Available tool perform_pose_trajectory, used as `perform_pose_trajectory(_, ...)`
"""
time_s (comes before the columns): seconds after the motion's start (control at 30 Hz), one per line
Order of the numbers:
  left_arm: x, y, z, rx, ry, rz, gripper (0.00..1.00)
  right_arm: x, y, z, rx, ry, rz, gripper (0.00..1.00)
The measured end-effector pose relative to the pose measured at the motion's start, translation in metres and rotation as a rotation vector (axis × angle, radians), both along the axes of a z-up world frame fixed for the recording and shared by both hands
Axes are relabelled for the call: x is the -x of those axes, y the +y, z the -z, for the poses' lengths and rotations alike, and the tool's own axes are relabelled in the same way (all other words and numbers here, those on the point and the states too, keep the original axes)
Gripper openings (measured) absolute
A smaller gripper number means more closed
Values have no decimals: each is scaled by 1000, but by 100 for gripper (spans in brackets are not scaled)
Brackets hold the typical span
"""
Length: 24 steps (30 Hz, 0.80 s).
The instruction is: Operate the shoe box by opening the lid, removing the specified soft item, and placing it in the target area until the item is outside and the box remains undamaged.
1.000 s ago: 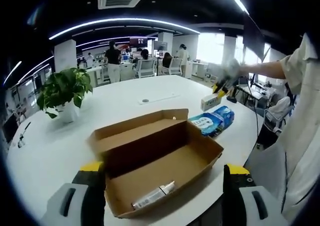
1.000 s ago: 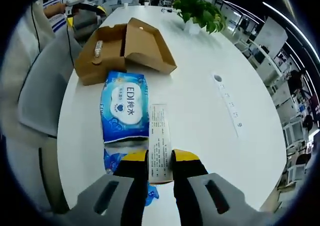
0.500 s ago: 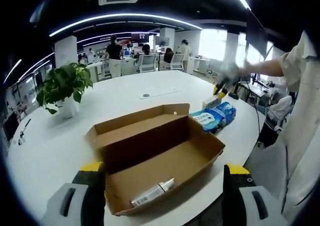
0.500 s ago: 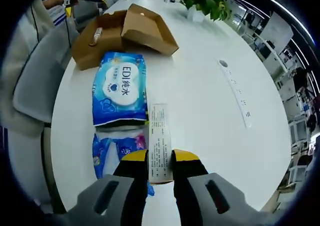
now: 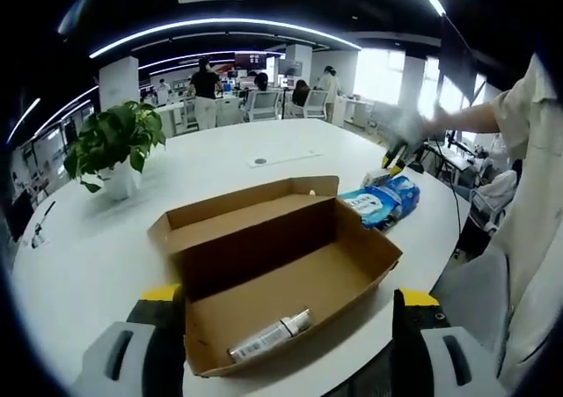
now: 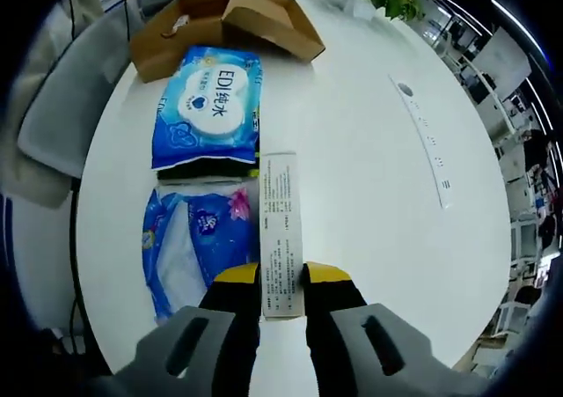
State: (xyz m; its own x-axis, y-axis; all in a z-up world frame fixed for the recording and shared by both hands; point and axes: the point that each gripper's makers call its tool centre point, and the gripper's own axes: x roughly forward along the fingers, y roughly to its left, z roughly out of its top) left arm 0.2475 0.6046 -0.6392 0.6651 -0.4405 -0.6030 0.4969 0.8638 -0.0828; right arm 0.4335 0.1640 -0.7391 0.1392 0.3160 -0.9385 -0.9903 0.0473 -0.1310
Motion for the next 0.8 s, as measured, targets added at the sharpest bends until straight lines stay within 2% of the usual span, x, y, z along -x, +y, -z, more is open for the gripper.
perform_pose_trajectory(0.8, 4, -1, 4, -5, 9, 0, 100, -7, -9, -1, 48, -49, -30, 16)
